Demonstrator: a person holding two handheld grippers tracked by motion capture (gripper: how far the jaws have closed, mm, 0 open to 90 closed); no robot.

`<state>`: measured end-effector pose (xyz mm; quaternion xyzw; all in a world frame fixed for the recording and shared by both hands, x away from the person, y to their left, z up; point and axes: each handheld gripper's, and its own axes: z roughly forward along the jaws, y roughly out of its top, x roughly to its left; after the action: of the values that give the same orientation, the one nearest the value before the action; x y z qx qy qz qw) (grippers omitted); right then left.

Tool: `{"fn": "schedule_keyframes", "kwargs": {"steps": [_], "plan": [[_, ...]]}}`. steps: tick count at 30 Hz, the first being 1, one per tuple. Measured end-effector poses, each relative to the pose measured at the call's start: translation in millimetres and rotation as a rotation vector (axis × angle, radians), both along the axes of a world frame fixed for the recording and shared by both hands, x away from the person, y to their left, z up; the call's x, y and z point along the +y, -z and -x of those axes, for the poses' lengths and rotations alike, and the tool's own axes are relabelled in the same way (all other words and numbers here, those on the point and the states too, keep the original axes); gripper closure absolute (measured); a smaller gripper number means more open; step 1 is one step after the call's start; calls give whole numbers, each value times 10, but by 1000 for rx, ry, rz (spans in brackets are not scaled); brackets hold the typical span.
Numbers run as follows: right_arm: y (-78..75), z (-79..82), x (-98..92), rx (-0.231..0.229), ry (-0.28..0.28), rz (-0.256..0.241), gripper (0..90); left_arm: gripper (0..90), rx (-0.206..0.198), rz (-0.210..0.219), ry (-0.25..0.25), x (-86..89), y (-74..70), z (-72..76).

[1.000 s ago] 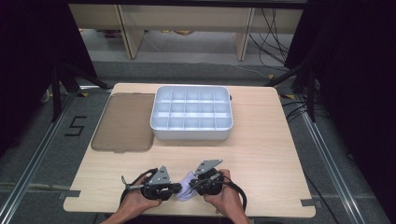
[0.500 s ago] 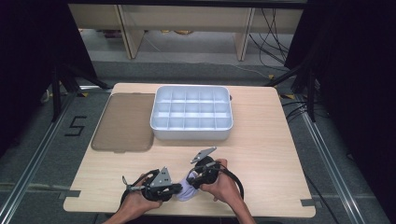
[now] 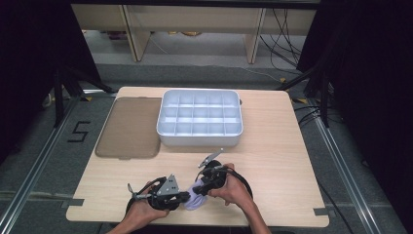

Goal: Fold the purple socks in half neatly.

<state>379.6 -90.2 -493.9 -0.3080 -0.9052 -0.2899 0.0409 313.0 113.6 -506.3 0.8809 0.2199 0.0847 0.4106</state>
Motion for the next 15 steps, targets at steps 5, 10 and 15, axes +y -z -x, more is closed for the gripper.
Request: {"fn": "schedule_keyframes", "kwargs": {"steps": [5, 10, 15], "plan": [[4, 12, 5, 15, -1, -9, 535, 832, 1, -3, 0, 5, -2, 1], [15, 27, -21, 48, 16, -40, 620, 823, 21, 4, -10, 26, -1, 6], [7, 52, -10, 23, 3, -47, 652, 779, 29, 13, -18, 79, -19, 1]]}}
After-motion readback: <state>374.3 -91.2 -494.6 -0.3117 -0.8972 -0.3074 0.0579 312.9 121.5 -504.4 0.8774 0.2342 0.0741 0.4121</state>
